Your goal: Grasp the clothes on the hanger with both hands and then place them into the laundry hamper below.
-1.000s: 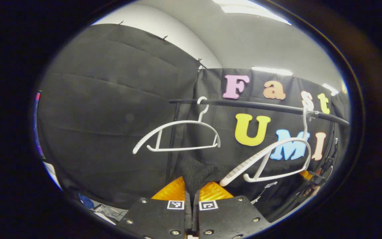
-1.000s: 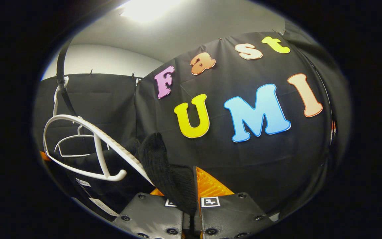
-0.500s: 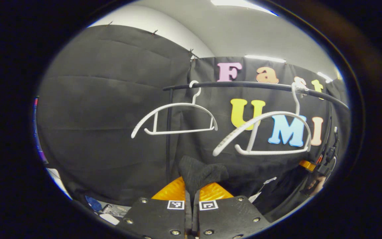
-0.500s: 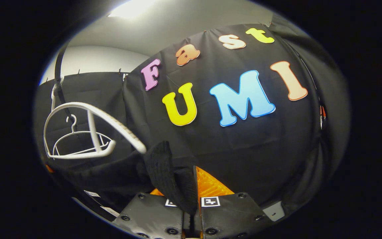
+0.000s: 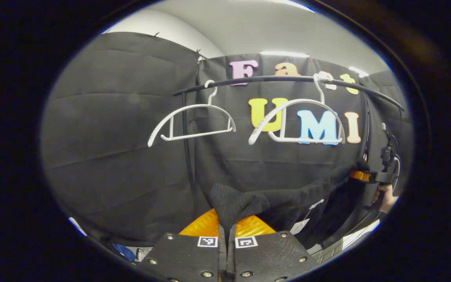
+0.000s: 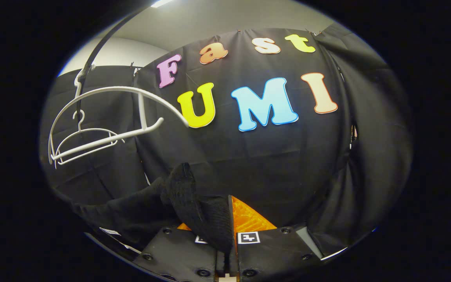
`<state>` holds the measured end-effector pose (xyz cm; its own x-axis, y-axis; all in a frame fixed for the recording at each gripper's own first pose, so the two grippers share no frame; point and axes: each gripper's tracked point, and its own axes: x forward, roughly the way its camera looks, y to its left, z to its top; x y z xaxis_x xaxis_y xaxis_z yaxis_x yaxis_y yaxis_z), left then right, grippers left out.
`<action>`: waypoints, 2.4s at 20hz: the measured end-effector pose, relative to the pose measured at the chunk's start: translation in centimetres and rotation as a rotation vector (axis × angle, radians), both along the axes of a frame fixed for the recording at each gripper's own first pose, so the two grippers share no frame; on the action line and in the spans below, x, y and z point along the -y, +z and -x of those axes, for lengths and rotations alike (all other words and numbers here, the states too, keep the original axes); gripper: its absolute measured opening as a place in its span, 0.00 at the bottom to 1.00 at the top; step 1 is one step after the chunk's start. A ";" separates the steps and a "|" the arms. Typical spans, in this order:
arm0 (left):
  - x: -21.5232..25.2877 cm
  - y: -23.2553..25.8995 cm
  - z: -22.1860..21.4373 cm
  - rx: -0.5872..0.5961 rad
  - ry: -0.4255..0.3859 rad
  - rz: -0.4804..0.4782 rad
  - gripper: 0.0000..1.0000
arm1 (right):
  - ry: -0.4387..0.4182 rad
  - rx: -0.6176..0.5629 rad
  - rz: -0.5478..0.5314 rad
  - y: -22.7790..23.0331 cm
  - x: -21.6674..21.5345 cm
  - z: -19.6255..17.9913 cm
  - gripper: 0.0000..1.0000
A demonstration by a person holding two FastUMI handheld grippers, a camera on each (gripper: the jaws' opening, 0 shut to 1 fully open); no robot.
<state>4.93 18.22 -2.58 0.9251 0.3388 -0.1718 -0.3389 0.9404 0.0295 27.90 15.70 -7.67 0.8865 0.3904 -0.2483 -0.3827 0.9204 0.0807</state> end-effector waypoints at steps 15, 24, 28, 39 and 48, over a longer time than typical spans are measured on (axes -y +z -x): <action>1.4 -8.5 -0.5 -0.128 -0.255 0.059 0.03 | -0.161 -0.098 0.091 -4.5 3.8 12.4 0.09; 3.3 -16.1 -4.2 -0.266 -0.395 0.095 0.01 | -0.232 -0.255 0.096 -10.9 3.8 16.7 0.09; 5.0 -19.0 -6.1 -0.335 -0.457 0.122 0.01 | -0.243 -0.325 0.094 -13.8 3.2 17.8 0.08; 8.7 -29.2 -8.0 -0.474 -0.517 0.165 0.01 | -0.223 -0.459 0.111 -21.8 3.0 18.5 0.09; 8.9 -37.5 -10.7 -0.591 -0.520 0.125 0.02 | -0.151 -0.554 0.150 -30.2 0.4 18.2 0.09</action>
<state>15.59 9.34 -40.11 0.7032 -0.1658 -0.6913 0.1832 0.9819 -0.0492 9.72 15.27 -37.82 0.6525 0.1947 -0.7324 -0.1843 0.9782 0.0958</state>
